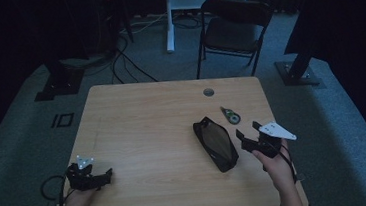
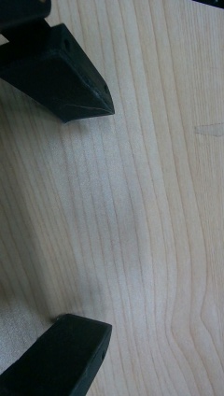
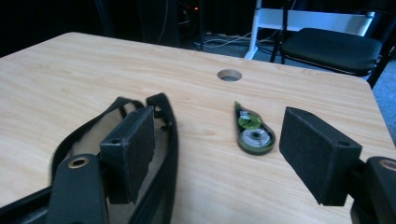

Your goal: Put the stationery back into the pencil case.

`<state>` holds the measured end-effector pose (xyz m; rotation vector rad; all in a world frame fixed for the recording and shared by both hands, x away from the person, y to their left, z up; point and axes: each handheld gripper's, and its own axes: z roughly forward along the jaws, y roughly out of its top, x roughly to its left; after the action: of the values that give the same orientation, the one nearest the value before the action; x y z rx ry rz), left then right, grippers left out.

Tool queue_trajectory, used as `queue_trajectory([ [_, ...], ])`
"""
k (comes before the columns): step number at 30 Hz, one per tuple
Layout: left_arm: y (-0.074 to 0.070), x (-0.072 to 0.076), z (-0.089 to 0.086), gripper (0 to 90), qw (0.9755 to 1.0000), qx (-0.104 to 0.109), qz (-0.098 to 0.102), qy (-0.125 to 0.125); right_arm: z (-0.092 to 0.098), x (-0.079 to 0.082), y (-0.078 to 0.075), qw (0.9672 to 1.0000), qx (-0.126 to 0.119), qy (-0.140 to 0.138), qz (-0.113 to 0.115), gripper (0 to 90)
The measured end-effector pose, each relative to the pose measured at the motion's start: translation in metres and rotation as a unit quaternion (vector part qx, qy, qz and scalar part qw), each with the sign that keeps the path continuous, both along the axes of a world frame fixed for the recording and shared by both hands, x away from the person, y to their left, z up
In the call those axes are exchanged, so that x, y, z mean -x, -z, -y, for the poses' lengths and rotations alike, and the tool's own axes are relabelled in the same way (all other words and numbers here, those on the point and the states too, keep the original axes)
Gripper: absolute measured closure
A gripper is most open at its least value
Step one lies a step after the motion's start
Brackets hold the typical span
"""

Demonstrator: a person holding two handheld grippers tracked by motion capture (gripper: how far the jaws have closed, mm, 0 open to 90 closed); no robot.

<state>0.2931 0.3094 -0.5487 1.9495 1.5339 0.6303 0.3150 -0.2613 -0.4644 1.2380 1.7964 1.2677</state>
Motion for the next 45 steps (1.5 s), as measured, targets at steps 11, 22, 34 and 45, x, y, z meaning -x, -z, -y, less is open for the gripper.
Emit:
queue_trajectory([
  [11, 0.0, 0.0, 0.0, 0.6, 1.0, 0.001, 0.0, -0.001, 0.009, -0.032, 0.011, 0.9999, 0.008, 0.002, -0.014, 23.5],
  [22, 0.0, 0.0, 0.0, 0.6, 1.0, 0.001, 0.0, -0.001, 0.008, -0.065, 0.024, 0.999, 0.01, -0.008, -0.044, 16.6],
  [34, 0.0, 0.0, 0.0, 0.6, 1.0, 0.0, 0.0, 0.0, 0.007, -0.097, 0.038, 0.9975, 0.014, -0.003, -0.069, 14.3],
  [45, 0.0, 0.0, 0.0, 0.6, 1.0, 0.0, 0.0, -0.001, 0.007, -0.121, 0.046, 0.9962, 0.02, 0.008, -0.085, 14.5],
])
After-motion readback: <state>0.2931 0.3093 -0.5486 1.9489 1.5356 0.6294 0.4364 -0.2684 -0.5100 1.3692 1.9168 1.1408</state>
